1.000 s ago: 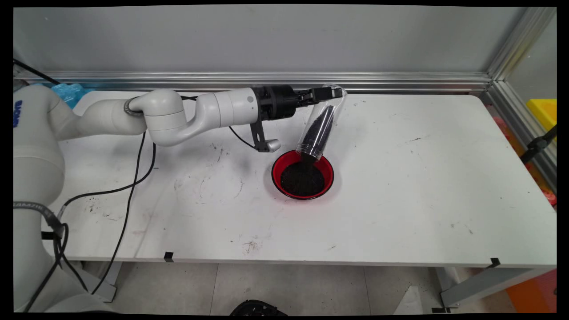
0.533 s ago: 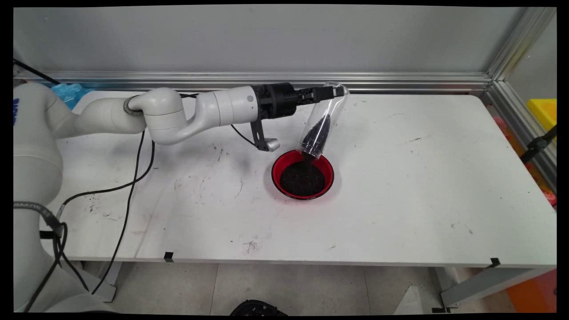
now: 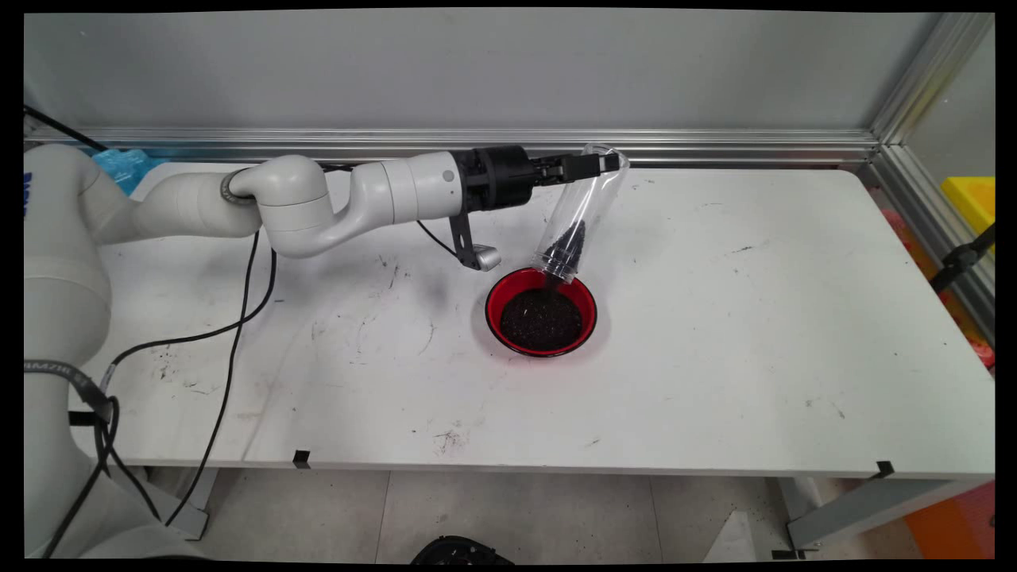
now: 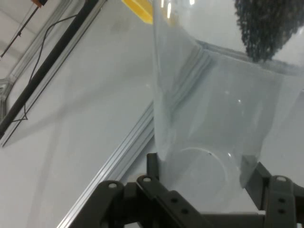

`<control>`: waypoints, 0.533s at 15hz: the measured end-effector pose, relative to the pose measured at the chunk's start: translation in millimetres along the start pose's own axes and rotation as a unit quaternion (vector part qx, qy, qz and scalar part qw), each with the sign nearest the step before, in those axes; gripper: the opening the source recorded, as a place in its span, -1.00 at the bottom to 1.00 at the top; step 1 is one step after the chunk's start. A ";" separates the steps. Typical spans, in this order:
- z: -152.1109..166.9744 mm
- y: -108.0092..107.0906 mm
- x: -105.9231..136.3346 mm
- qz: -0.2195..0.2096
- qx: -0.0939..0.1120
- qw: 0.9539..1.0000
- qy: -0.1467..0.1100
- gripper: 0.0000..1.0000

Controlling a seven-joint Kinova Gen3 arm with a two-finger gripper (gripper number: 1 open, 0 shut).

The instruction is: Pour the black seasoning powder in the red bowl

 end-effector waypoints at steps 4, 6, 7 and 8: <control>0.0 -1.6 -2.1 0.006 0.004 1.000 -0.002 -1.00; -0.2 -2.4 -3.2 0.008 0.004 1.000 -0.004 -1.00; -0.3 -2.7 -3.5 0.008 0.005 1.000 -0.004 -1.00; -0.5 -3.3 -3.9 0.009 0.005 1.000 -0.005 -1.00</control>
